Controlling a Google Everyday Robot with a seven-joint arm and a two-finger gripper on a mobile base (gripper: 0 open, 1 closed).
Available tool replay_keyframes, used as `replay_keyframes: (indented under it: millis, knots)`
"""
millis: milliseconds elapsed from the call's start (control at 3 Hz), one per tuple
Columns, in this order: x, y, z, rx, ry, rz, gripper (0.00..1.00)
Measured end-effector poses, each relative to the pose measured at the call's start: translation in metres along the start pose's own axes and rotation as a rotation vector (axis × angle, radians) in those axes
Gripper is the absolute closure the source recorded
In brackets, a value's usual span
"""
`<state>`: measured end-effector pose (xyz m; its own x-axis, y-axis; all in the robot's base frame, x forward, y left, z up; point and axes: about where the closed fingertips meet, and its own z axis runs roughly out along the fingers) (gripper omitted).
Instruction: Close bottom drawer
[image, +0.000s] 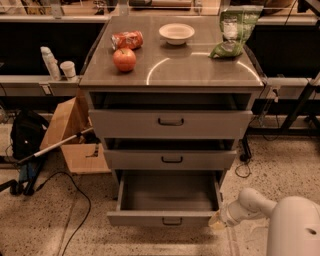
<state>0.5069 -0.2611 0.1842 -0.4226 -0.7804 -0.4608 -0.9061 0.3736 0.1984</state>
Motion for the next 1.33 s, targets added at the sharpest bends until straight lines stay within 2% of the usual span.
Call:
replay_keyframes:
  millis: [333, 1000, 1333]
  knots:
    - [-0.005, -0.009, 0.006, 0.003, -0.008, -0.013, 1.0]
    - [-0.021, -0.054, 0.012, 0.045, -0.014, -0.032, 1.0]
    - [-0.044, -0.09, 0.009, 0.115, 0.017, -0.075, 1.0]
